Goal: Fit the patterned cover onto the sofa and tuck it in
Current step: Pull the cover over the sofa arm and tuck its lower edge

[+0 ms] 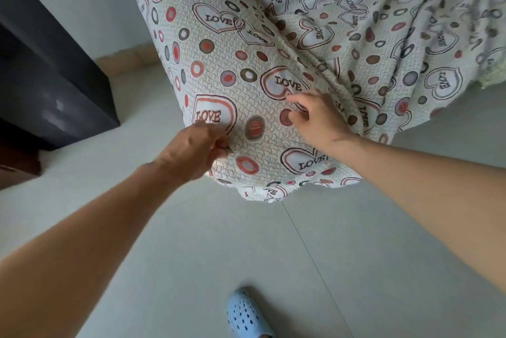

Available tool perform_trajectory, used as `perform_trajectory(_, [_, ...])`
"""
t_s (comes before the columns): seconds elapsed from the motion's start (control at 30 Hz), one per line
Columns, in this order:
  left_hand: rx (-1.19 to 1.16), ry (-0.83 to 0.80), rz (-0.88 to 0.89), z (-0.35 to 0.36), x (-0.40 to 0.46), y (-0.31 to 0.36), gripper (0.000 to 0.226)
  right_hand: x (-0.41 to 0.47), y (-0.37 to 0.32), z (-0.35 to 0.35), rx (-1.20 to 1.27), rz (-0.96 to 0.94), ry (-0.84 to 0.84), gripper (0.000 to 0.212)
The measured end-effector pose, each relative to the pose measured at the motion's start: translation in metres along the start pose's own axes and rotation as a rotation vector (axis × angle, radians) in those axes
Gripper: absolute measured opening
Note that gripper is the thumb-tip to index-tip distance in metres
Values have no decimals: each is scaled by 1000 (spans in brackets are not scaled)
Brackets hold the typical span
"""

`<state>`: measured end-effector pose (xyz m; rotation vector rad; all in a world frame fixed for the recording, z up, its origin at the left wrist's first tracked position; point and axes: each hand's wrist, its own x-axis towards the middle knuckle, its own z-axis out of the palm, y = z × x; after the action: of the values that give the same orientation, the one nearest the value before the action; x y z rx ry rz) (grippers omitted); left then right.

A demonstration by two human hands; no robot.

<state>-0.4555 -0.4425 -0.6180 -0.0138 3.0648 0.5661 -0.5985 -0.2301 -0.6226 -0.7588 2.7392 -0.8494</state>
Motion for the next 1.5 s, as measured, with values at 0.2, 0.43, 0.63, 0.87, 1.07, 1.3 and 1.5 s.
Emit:
perform_trajectory(0.2, [-157,232,-208,28,-19,11,19,-25,9,16,-42,-50,33,45])
perform_trajectory(0.43, [-231,287,-385,53,-37,23,37,-58,9,45,-95,-79,175,55])
perform_trajectory(0.63, [-98,60,-308,40,-31,1,11,-62,0,62,-104,-33,321,52])
perform_trajectory(0.87, [-400,172,-75,52,-36,-27,19,-76,-14,103,159,422,625,72])
perform_trajectory(1.07, [-981,202,-904,63,-34,-57,41,-78,-39,144,497,737,799,47])
perform_trajectory(1.3, [-1719,-154,-966,54,-14,-86,28,-88,-95,199,1079,970,626,27])
perform_trajectory(1.5, [-1469,-321,-995,55,15,-98,17,-57,-96,215,890,1150,789,18])
